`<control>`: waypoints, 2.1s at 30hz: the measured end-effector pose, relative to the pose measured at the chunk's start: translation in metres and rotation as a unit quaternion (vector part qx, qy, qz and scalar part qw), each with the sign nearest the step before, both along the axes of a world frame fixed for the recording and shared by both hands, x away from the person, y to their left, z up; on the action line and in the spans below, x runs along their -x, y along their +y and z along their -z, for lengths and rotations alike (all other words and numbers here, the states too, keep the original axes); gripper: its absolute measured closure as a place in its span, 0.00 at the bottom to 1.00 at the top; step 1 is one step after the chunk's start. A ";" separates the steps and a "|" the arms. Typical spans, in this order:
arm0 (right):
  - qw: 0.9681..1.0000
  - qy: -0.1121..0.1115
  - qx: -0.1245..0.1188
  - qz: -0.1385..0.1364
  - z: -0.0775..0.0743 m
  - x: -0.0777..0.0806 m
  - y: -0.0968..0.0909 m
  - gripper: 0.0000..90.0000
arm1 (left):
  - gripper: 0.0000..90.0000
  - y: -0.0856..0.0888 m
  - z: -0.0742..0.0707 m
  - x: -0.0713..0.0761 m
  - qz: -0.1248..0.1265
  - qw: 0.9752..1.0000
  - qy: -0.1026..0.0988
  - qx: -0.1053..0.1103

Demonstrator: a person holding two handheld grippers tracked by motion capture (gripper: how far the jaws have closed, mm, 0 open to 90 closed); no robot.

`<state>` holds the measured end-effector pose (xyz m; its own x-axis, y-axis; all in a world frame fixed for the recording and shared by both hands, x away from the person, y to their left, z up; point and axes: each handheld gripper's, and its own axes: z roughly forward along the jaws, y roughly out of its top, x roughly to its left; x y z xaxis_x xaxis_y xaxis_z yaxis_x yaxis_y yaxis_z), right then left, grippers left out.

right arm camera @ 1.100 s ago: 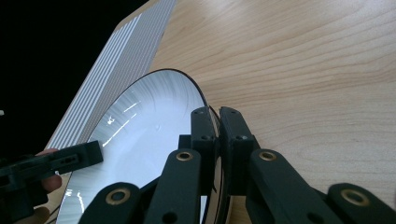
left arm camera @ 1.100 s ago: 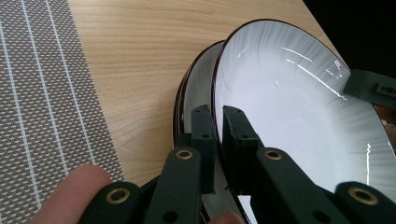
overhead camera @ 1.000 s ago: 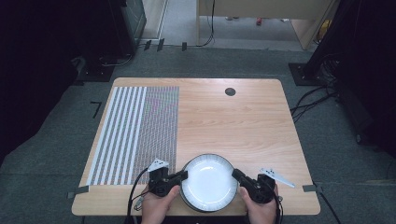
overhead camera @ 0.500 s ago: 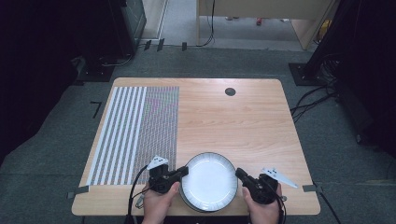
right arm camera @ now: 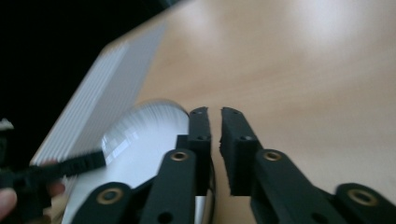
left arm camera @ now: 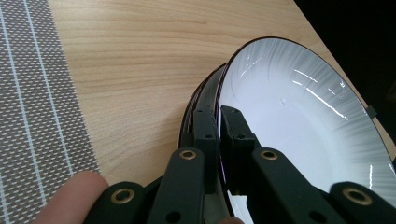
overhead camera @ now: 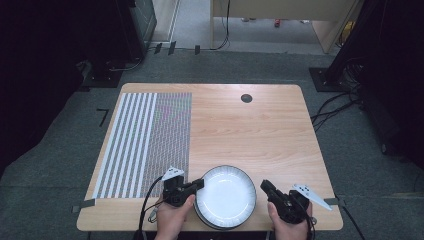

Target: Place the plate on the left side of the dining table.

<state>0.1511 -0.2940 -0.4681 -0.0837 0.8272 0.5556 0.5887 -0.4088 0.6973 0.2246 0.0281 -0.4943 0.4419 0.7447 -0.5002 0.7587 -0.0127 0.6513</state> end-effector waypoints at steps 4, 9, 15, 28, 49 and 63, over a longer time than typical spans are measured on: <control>0.996 0.072 -0.045 -0.033 0.015 0.005 -0.010 0.86 | 0.97 0.001 0.001 0.000 0.002 1.000 -0.001 0.001; 0.995 0.078 -0.035 -0.049 0.013 0.007 -0.003 0.91 | 0.96 0.001 0.001 0.001 0.002 1.000 -0.002 0.003; 0.990 0.107 -0.034 -0.081 0.018 0.005 0.006 0.89 | 0.96 0.001 0.003 0.002 0.003 1.000 -0.001 0.004; 0.993 0.110 -0.042 -0.027 0.015 0.003 0.014 0.95 | 0.97 0.002 0.000 0.004 0.002 1.000 -0.007 0.016; 0.992 0.115 -0.031 -0.034 0.016 -0.008 0.014 0.96 | 0.96 0.004 -0.002 0.005 -0.003 1.000 -0.009 0.019; 0.992 0.105 -0.062 -0.037 0.016 -0.007 0.005 0.96 | 0.92 0.008 -0.008 0.004 0.025 0.998 0.002 0.049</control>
<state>0.1578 -0.2891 -0.4845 -0.0136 0.7474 0.6642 0.7468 -0.4341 0.5038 0.2207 0.0359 -0.4860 0.4760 0.6683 -0.5717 0.7609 0.0130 0.6488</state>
